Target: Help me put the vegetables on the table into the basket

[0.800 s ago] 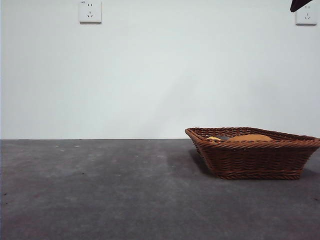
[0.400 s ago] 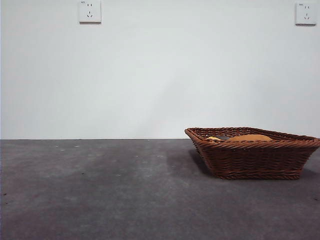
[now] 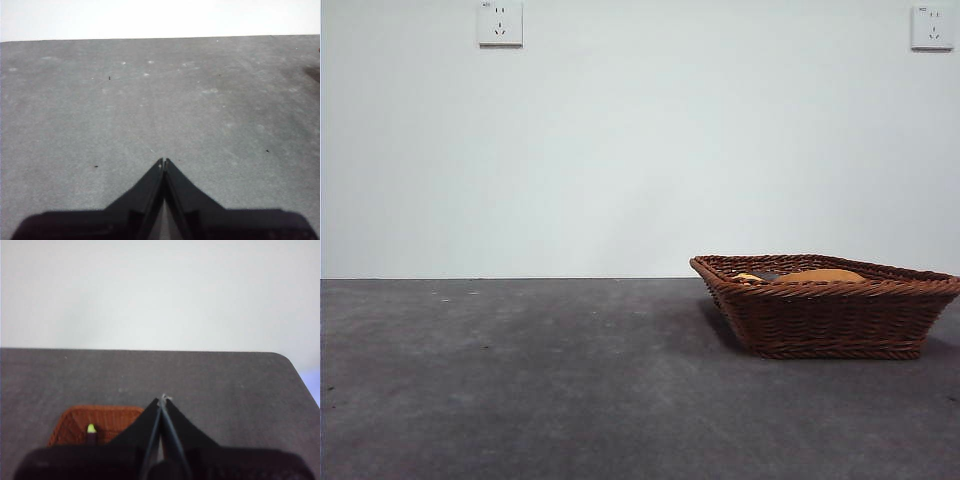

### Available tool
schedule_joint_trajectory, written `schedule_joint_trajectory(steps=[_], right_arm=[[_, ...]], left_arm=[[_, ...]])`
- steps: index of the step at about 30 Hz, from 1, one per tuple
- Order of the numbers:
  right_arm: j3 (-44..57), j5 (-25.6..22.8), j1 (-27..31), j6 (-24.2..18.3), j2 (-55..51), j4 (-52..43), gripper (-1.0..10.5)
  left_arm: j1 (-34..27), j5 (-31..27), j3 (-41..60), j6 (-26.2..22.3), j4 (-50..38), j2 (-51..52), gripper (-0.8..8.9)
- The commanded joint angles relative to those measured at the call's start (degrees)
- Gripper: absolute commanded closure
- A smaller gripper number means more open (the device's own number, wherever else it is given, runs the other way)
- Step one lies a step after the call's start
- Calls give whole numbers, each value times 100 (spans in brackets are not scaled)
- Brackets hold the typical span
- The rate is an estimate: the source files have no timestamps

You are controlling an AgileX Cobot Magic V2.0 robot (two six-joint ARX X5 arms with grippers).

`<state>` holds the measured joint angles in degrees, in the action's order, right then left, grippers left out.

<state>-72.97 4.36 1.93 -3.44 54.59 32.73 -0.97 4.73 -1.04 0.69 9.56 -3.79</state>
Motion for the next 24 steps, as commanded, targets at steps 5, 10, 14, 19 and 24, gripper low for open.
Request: schedule_joint_trajectory(steps=[5, 10, 14, 19, 24], right_arm=[[2787, -243, 120, -131, -1867, -1058, 946], [4927, -282, 155, -109, -3226, -2280, 946], [6181, -267, 153, -103, -4203, -2507, 946], [7064, -264, 153, -105, -4889, -2404, 946], [7208, -269, 153, -107, -5147, -2326, 946]], left_arm=[[-13, 20, 61, 20, -20, -4, 817], [-13, 20, 61, 20, -20, -4, 817], [-13, 20, 61, 20, -20, -4, 817], [-13, 20, 61, 20, -20, -7, 817], [-13, 20, 61, 20, -22, -9, 817]])
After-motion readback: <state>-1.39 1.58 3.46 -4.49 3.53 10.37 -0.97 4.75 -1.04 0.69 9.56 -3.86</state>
